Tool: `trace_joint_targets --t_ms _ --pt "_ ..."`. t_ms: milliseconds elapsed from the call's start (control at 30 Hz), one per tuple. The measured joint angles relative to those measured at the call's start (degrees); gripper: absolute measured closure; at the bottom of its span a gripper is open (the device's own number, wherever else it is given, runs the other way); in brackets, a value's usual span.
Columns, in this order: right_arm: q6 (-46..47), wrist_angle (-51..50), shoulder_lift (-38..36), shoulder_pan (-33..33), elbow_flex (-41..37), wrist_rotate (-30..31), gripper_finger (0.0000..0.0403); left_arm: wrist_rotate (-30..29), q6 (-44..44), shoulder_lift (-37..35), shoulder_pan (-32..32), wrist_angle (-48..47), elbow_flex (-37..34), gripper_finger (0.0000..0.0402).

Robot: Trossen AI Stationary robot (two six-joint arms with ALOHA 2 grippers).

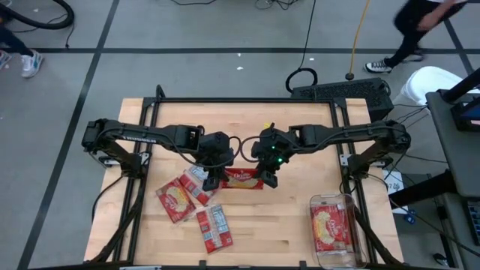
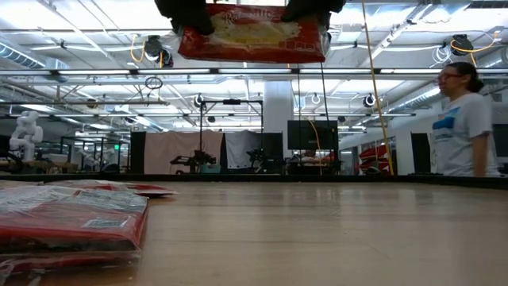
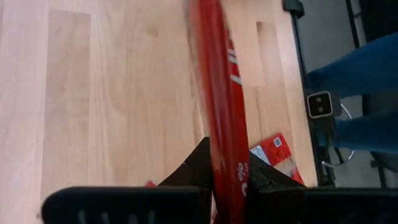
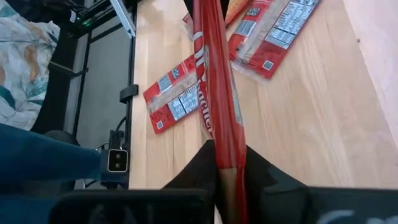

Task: Sort popcorn bags into baskets
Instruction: Put the popcorn bag into the transparent bin

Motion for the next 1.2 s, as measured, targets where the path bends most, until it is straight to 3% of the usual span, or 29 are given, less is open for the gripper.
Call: trace_joint_targets --t_ms 167,300,433,567,700,933,1200 --pt "3.70 -1.03 -1.16 0.12 -0.07 0.24 0.0385 -5.32 -6.54 -0.05 -0.51 0.18 0.00 0.0341" --pt "6.01 -4.96 -3.40 0.14 -0.07 0.30 0.0385 -12.04 -12.06 -1.07 -1.13 -0.44 0.02 0.0252" --pt "9.10 -10.67 -6.75 0.32 -0.07 1.35 0.0393 -14.88 -17.75 -2.83 -0.99 -1.58 -0.07 0.0156" --pt "14.87 -15.57 -11.15 1.31 -0.07 4.67 0.0391 -16.80 -22.92 -5.34 -0.89 -0.76 -0.07 0.0107" --pt "21.09 -16.83 -15.62 3.50 -0.07 9.12 0.0388 -19.21 -26.75 -8.03 -1.52 5.60 -0.02 0.0106" --pt "30.66 -12.17 -21.71 8.50 -1.99 18.97 0.0389 -21.92 -26.72 -9.11 -2.36 25.69 0.04 0.0156" --pt "39.71 13.81 -28.52 13.86 -15.35 30.44 0.0389 -23.08 -29.98 -9.11 -2.40 33.73 -0.06 0.0172"
